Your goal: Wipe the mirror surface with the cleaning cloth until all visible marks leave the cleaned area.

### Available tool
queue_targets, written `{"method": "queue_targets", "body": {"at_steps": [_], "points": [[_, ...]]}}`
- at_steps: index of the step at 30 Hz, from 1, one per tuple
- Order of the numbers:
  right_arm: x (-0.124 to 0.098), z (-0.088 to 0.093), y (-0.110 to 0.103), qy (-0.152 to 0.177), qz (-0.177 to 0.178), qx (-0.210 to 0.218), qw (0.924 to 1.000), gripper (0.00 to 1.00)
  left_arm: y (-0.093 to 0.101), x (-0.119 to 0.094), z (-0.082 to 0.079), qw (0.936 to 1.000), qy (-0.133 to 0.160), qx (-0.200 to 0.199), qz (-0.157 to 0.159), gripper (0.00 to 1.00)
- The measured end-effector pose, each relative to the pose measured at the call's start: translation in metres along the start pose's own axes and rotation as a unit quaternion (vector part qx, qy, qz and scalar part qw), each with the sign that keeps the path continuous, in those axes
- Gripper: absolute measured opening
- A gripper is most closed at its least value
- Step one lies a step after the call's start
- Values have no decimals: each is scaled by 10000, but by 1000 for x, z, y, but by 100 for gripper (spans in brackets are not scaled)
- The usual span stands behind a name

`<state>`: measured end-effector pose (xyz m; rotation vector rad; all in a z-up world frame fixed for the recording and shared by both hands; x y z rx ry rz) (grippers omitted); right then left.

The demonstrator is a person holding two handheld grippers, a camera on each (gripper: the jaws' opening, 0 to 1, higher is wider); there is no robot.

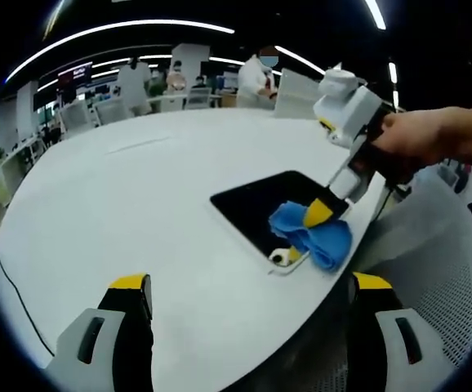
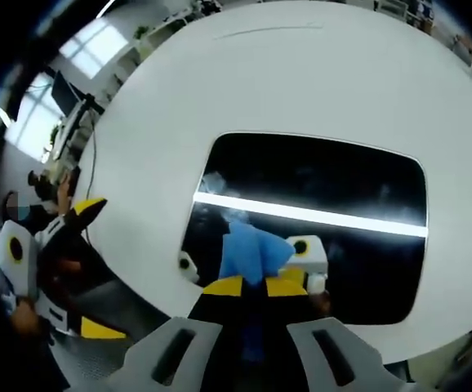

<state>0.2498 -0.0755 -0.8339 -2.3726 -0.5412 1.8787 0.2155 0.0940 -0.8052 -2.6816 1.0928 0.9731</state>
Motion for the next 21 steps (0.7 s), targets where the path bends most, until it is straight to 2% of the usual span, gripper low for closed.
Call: {"method": "queue_targets", "body": {"at_steps": [13, 21], "points": [[-7, 5, 20, -26, 64, 42, 10000, 2, 1, 1, 1, 10000, -45, 27, 29, 100], [-8, 5, 18, -29, 105, -9, 9999, 2, 0, 1, 1, 10000, -47, 20, 18, 100]]}}
Point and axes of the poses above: the point that each gripper's makers call its tool centre point, and the gripper's own axes: x roughly forward along the fingers, y roughly to its right, z roughly out of its underside, the point moved 4 cm from there along -x, roughly backward along the fingers, and after that the axes turned 1 degree about -y, right-handed, at the moved point
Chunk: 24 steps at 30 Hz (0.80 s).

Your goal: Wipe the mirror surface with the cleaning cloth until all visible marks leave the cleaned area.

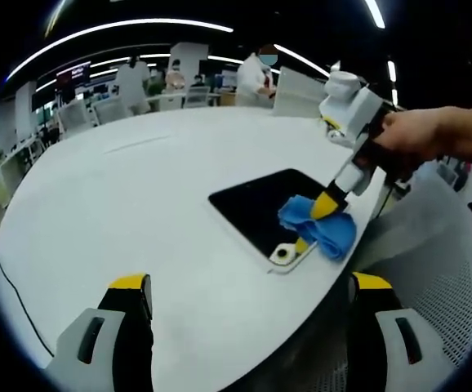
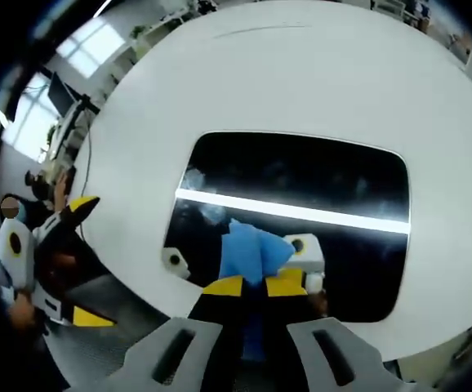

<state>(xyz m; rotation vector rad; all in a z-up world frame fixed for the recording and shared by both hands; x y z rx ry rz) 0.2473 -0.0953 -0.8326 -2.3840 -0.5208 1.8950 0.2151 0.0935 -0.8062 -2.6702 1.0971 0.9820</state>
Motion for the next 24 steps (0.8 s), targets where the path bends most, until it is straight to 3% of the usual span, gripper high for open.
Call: {"method": "queue_targets", "body": {"at_steps": [24], "points": [[0, -10, 5, 67, 99, -73, 9999, 2, 0, -1, 1, 10000, -18, -37, -23, 100]]}}
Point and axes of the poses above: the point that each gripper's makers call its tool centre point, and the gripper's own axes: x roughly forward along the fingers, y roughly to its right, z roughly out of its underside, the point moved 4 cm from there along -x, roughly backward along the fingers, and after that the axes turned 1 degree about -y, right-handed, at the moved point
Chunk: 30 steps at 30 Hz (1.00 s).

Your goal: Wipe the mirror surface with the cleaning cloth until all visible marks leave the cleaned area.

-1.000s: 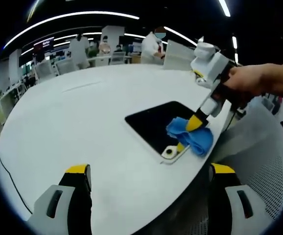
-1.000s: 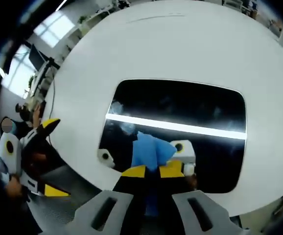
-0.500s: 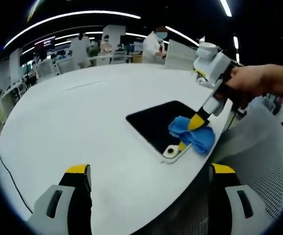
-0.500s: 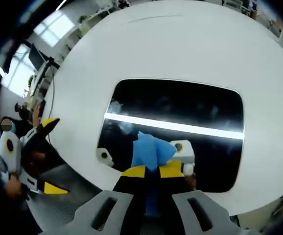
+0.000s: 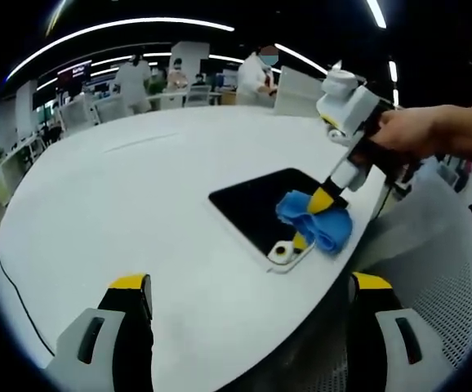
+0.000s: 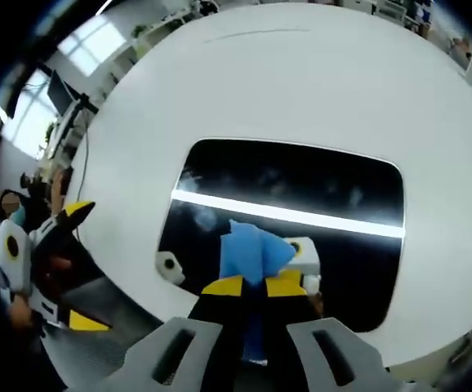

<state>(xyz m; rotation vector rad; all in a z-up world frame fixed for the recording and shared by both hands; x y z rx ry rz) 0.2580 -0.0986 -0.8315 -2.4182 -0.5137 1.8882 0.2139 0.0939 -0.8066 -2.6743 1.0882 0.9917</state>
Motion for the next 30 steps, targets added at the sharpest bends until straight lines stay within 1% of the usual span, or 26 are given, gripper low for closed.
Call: {"method": "queue_targets", "body": {"at_steps": [11, 20, 30], "points": [[8, -25, 7, -8, 35, -19, 10000, 2, 0, 1, 0, 10000, -7, 8, 10, 100], [12, -42, 11, -7, 49, -12, 10000, 2, 2, 2, 0, 9999, -54, 82, 54, 100], [14, -60, 13, -7, 119, -107, 9999, 1, 2, 2, 1, 9999, -92, 106, 72, 100]]}}
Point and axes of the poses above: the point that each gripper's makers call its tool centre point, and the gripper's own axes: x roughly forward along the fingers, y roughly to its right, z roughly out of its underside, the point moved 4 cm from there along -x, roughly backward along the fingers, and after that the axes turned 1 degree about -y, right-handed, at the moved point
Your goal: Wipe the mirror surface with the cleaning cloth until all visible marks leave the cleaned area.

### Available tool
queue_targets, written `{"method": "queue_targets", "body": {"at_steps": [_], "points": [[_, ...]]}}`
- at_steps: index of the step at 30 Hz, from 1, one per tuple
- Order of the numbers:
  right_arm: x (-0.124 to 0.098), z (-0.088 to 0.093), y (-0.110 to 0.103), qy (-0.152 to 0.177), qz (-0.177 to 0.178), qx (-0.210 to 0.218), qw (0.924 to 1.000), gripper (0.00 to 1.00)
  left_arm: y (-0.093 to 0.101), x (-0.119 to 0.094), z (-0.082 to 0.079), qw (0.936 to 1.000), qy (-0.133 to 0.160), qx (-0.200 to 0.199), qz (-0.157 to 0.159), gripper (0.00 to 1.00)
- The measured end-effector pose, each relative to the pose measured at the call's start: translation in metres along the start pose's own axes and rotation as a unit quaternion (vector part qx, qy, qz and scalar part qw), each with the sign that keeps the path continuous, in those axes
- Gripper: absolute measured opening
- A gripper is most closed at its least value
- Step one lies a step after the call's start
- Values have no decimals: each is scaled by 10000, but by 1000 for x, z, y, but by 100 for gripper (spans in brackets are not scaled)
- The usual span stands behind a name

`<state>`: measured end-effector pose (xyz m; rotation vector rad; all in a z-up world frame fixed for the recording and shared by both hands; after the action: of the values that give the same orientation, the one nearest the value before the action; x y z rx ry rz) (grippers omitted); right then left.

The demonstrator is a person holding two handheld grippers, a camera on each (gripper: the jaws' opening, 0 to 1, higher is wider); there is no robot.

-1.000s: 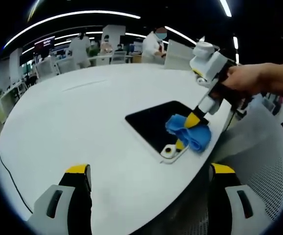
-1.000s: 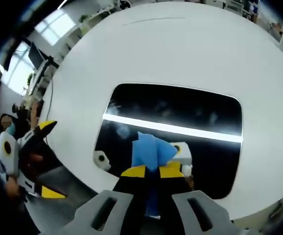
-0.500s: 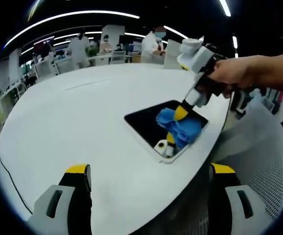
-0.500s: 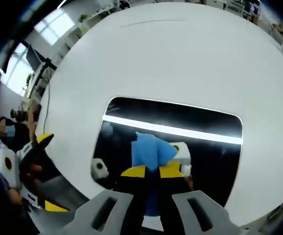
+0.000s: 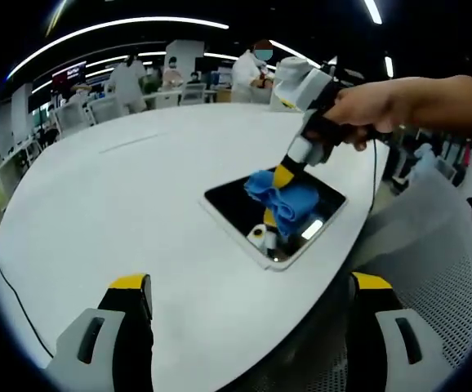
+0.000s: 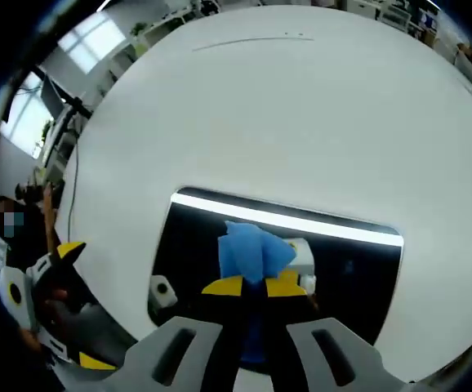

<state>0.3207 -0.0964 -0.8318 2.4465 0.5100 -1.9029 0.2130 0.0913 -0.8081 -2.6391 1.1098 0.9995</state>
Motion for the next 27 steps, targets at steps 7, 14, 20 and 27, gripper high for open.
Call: {"method": "queue_targets", "body": {"at_steps": [7, 14, 20, 27], "points": [[3, -12, 6, 51, 70, -38, 10000, 1, 0, 0, 0, 10000, 16, -33, -1, 100], [6, -21, 8, 67, 82, -36, 9999, 1, -1, 0, 0, 10000, 8, -56, -37, 100], [7, -28, 8, 40, 125, -110, 9999, 1, 1, 1, 0, 10000, -2, -28, 1, 100], [12, -39, 11, 35, 161, -66, 9998, 1, 0, -5, -4, 9993, 296, -228, 46, 100]]}}
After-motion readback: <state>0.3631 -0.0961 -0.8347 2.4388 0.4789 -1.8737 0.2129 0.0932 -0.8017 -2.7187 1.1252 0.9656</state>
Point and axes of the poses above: the point that each gripper's makers call its tool centre point, and the gripper's own axes: x roughly forward along the fingers, y roughly to its right, z roughly out of its underside, the point moved 4 cm from there along -x, roughly backward along the fingers, and after that the axes turned 1 degree about -y, right-handed, at the moved point
